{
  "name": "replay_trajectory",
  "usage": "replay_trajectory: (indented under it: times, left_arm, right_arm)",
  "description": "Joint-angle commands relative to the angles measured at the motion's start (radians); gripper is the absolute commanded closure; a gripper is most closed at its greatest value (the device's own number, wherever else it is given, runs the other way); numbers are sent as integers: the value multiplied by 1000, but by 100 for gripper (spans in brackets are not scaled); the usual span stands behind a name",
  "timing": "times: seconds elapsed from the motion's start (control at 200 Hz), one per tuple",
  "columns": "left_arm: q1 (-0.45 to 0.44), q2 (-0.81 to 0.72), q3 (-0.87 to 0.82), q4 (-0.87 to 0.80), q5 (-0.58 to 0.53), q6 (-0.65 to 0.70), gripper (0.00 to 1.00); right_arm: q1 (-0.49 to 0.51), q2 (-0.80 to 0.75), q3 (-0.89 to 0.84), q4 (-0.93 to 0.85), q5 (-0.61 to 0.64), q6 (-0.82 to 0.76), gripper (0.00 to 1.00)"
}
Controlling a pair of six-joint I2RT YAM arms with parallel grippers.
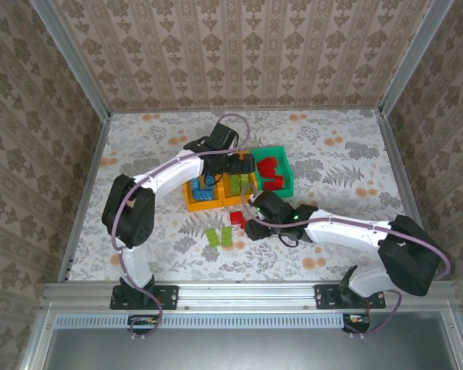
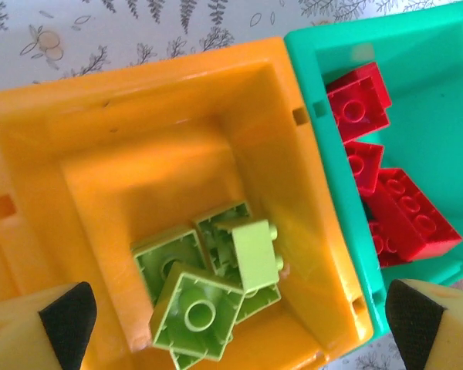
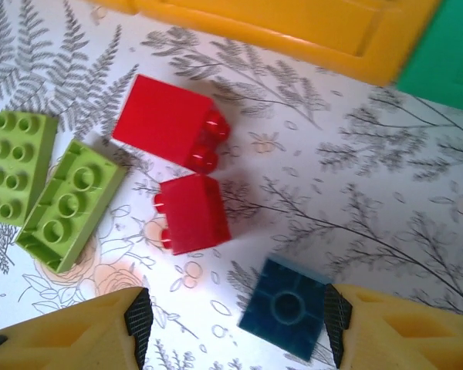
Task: Sort the legos into containers by color
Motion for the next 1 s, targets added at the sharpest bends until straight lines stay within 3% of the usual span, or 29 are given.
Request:
replay_trajectory:
  times: [0.0,0.485,0.67,0.85,0.995]
  left_arm:
    - [0,-72,-54,1,-20,4,0]
    - [32,-192,-240,56,-27,-13,0]
    - [43,-209,-269,64,-20,-23,0]
    - [45,-235,-298,59,-48,-19,0]
    - [46,-257,-324,44,-74,-9,0]
  right_arm:
    - [19,48,40,-33,26,-59,36]
    - [45,202,126,-31,12,-100,38]
    - [47,246,149,-49,26,-102,51]
    - [48,214,137,-19,29,-97,69]
    - [46,128,105,13,46,-88,74]
